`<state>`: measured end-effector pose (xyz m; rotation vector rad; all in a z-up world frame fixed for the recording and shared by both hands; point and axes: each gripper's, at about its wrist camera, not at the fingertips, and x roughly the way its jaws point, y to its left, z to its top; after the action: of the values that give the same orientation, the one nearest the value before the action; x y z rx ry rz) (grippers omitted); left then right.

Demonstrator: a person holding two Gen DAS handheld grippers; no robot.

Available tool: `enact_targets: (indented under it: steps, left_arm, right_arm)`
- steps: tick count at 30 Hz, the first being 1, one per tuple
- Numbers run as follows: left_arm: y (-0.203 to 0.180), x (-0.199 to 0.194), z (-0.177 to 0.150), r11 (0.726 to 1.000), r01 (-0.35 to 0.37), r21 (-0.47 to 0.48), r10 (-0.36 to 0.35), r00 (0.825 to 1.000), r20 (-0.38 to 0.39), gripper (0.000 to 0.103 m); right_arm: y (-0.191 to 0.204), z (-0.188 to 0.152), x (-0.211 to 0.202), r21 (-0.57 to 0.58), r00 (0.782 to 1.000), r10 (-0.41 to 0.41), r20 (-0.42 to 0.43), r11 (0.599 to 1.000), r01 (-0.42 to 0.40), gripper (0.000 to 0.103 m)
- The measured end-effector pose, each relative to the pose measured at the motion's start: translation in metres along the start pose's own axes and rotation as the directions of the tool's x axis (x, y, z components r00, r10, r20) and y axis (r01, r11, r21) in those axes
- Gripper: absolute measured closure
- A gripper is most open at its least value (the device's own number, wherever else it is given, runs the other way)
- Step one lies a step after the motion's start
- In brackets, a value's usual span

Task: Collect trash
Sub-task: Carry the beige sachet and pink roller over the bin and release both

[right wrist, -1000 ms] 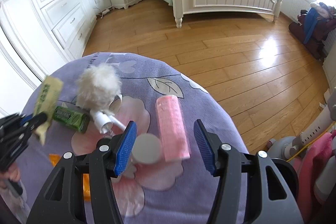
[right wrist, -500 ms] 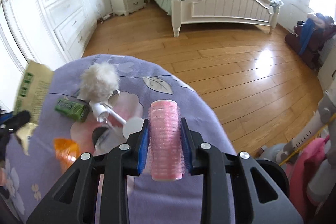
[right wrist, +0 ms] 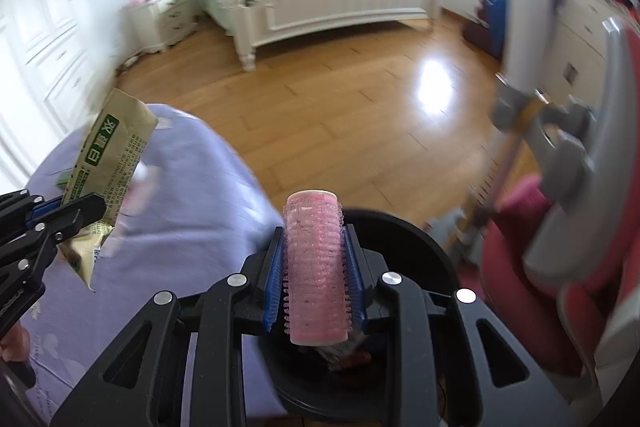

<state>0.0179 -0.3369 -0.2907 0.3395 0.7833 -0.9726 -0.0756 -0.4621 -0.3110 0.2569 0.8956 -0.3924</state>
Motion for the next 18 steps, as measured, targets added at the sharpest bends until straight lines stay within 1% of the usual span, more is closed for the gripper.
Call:
enact_targets:
  steps: [2,5,10,14,16,18]
  left_arm:
    - [-0.020,0.013,0.002,0.999,0.040,0.015,-0.040,0.999,-0.019,0.095]
    - [-0.043,0.033,0.003,0.997,0.077,0.030,-0.076,0.996,-0.051,0.095]
    - [-0.065,0.057,0.005,0.993,0.112,0.041,-0.108,0.990,-0.087,0.095]
    - [-0.071,0.070,0.006,0.993,0.112,0.043,-0.107,0.988,-0.109,0.095]
    - [-0.070,0.075,0.006,0.993,0.109,0.036,-0.104,0.987,-0.119,0.095]
    - [-0.067,0.074,0.006,0.995,0.097,0.032,-0.092,0.989,-0.112,0.095]
  right_arm:
    - [-0.018,-0.008,-0.001,0.035,1.000,-0.023,-0.012,0.999,0.023,0.076]
    - [-0.042,-0.019,-0.004,0.070,0.998,-0.053,-0.022,0.996,0.054,0.076]
    - [-0.065,-0.027,-0.006,0.108,0.996,-0.085,-0.033,0.990,0.088,0.076]
    - [-0.070,-0.027,0.001,0.128,0.995,-0.089,-0.045,0.987,0.094,0.075]
    - [-0.071,-0.028,0.006,0.136,0.995,-0.083,-0.060,0.987,0.091,0.072]
    - [-0.070,-0.027,0.011,0.146,0.993,-0.085,-0.080,0.985,0.096,0.062]
